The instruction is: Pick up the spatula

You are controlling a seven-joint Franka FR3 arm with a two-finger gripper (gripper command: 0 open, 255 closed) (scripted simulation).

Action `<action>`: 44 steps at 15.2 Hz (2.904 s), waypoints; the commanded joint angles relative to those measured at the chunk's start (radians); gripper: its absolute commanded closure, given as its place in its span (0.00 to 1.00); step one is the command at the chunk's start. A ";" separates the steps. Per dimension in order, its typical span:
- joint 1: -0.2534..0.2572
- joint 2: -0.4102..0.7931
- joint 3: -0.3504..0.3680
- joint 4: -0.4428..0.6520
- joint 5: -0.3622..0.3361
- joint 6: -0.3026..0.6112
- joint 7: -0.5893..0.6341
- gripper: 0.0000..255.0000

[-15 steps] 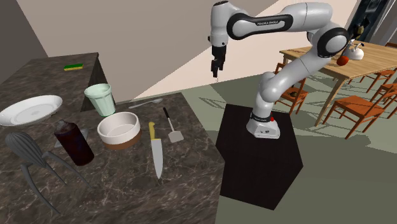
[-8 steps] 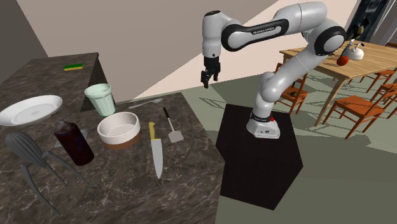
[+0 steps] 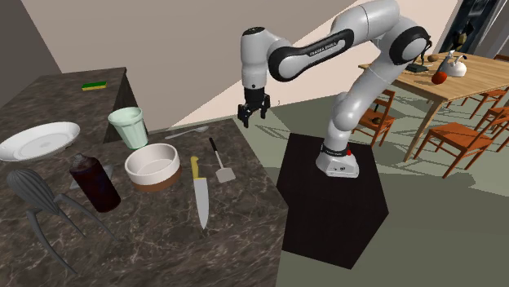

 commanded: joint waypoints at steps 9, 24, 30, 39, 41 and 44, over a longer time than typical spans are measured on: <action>-0.086 0.431 0.236 0.273 -0.219 0.133 0.529 0.00; -0.024 0.690 0.231 0.378 -0.431 0.210 0.786 1.00; -0.023 0.691 0.231 0.379 -0.432 0.210 0.787 1.00; -0.032 0.656 0.241 0.425 -0.397 0.140 0.761 1.00; -0.034 0.646 0.244 0.442 -0.388 0.117 0.753 1.00; -0.037 0.632 0.247 0.469 -0.375 0.080 0.743 1.00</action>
